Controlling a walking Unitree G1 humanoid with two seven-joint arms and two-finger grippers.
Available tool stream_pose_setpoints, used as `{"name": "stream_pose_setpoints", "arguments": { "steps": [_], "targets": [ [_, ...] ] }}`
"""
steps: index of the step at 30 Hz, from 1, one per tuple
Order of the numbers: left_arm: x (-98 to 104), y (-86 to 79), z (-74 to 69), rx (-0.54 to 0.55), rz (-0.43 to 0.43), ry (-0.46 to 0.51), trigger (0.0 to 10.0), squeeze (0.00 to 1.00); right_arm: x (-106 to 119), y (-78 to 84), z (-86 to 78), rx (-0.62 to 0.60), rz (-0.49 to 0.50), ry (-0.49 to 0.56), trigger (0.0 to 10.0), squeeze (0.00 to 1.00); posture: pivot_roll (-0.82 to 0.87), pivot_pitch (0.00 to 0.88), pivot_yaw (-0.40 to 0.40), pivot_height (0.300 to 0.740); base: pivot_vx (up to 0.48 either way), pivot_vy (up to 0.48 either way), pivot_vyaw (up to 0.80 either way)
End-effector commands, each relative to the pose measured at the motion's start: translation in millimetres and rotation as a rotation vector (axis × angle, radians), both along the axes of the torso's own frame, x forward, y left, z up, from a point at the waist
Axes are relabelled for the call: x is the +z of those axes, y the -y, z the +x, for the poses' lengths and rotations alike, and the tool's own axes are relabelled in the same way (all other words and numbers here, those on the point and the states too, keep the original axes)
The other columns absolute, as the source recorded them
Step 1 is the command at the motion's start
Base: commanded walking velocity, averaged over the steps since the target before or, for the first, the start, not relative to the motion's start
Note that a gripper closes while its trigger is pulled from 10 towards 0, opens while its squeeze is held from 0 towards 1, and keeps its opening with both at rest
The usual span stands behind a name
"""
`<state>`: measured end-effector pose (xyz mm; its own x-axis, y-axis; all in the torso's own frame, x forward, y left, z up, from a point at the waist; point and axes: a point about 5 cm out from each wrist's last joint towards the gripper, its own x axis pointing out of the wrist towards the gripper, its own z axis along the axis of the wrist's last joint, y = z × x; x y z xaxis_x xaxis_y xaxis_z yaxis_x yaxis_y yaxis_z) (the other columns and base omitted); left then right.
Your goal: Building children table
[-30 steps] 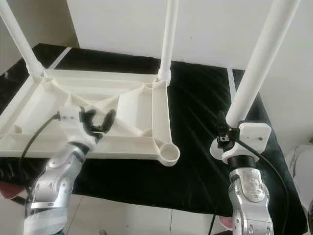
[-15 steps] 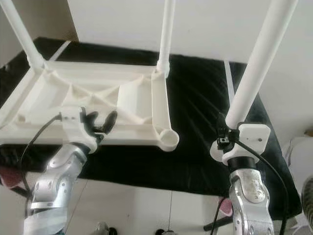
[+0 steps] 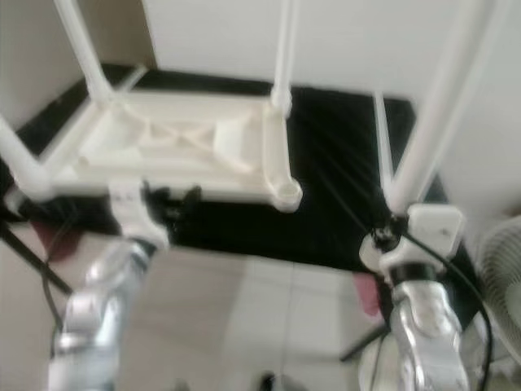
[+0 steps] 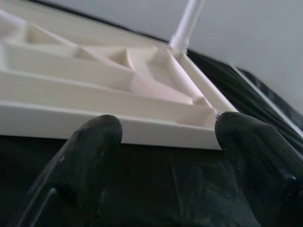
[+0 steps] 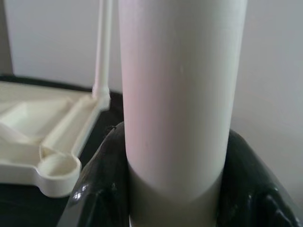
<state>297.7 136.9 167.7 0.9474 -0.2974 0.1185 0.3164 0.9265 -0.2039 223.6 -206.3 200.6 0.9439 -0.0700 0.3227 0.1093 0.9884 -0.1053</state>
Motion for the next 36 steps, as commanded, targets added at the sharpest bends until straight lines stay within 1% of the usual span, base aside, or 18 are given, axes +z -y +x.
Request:
{"name": "stream_pose_setpoints", "arguments": {
  "steps": [1,3,5,7,9,10,13,14,15,16,18,21,25,29,30,31,32,36],
  "targets": [
    [0,1.4,-0.9,-0.002,-0.006,0.003,10.0,0.00,3,1.2,-0.6,0.000,-0.005,0.011,10.0,0.00,-0.03,0.085,-0.063,0.740,0.000,0.000,0.00],
    [0,0.5,-2.5,0.001,-0.015,0.012,10.0,0.00,2,1.9,-1.4,0.000,-0.004,0.004,10.0,0.00,-0.03,0.086,-0.064,0.740,0.000,0.000,0.00],
    [-1,-1.3,-4.0,0.012,-0.004,0.019,10.0,0.00,-2,3.7,-2.5,-0.007,-0.005,-0.008,10.0,0.00,-0.03,0.088,-0.063,0.740,0.000,0.000,0.00],
    [-3,-4.6,-4.3,0.033,0.050,0.032,10.0,0.00,-8,5.7,-1.9,-0.018,0.005,-0.022,10.0,0.00,-0.03,0.089,-0.061,0.740,0.000,0.000,0.00],
    [-9,-10.4,-5.6,0.048,0.152,0.056,10.0,0.00,-24,9.0,-0.3,-0.032,0.010,-0.071,10.0,0.00,-0.01,0.089,-0.060,0.740,0.000,0.000,0.00],
    [-12,-13.3,-5.2,0.061,0.169,0.047,10.0,0.00,-29,8.8,0.1,-0.031,0.015,-0.086,10.0,0.00,-0.01,0.091,-0.058,0.740,0.000,0.000,0.00],
    [-21,-23.4,-5.6,0.093,0.176,0.022,10.0,0.00,-43,6.2,0.5,-0.012,0.022,-0.132,10.0,0.00,-0.01,0.089,-0.054,0.740,0.000,0.000,0.00],
    [-21,-23.4,-5.6,0.093,0.176,0.022,10.0,0.00,-43,6.2,0.5,-0.012,0.022,-0.132,10.0,0.00,-0.01,0.089,-0.054,0.740,0.000,0.000,0.00],
    [-26,-29.2,-7.2,0.105,0.194,0.016,10.0,0.00,-54,2.4,0.6,0.015,0.018,-0.172,10.0,0.00,0.00,0.090,-0.050,0.740,0.000,0.000,0.00],
    [-26,-29.2,-7.2,0.105,0.194,0.016,10.0,0.00,-54,2.4,0.6,0.015,0.018,-0.172,10.0,0.00,0.00,0.090,-0.050,0.740,0.000,0.000,0.00],
    [-33,-35.1,-9.8,0.119,0.227,0.014,10.0,0.00,-69,-2.8,-0.3,0.040,-0.020,-0.215,10.0,0.00,0.01,0.088,-0.046,0.740,0.000,0.000,0.00],
    [-35,-36.7,-10.4,0.122,0.224,0.009,10.0,0.00,-73,-4.1,-0.5,0.055,-0.014,-0.223,10.0,0.00,0.02,0.085,-0.043,0.740,0.000,0.000,0.00],
    [-34,-35.0,-13.6,0.102,0.200,0.019,10.0,0.00,-67,-7.7,1.8,0.067,0.011,-0.187,10.0,0.00,0.02,0.085,-0.043,0.740,0.000,0.000,0.00],
    [-41,-17.5,-23.7,-0.004,0.215,0.029,10.0,0.00,-59,-12.3,10.1,0.086,0.000,-0.143,10.0,0.00,0.04,0.072,-0.057,0.740,0.000,0.000,0.00],
    [-41,-17.5,-23.7,-0.004,0.215,0.029,10.0,0.00,-59,-12.3,10.1,0.086,0.000,-0.143,10.0,0.00,0.04,0.072,-0.057,0.740,0.000,0.000,0.00],
    [-44,-9.6,-27.9,-0.056,0.238,0.040,10.0,0.00,-58,-14.1,11.9,0.094,-0.007,-0.134,10.0,0.00,0.04,0.069,-0.059,0.740,0.000,0.000,0.00],
    [-47,-5.2,-29.6,-0.072,0.260,0.042,10.0,0.00,-58,-16.1,13.1,0.103,-0.012,-0.129,10.0,0.00,0.04,0.067,-0.056,0.740,0.000,0.000,0.00],
    [-50,2.7,-31.4,-0.106,0.295,0.052,10.0,0.00,-57,-20.6,15.2,0.118,-0.009,-0.121,10.0,0.00,0.04,0.060,-0.055,0.740,0.000,0.000,0.00]
  ]
}}
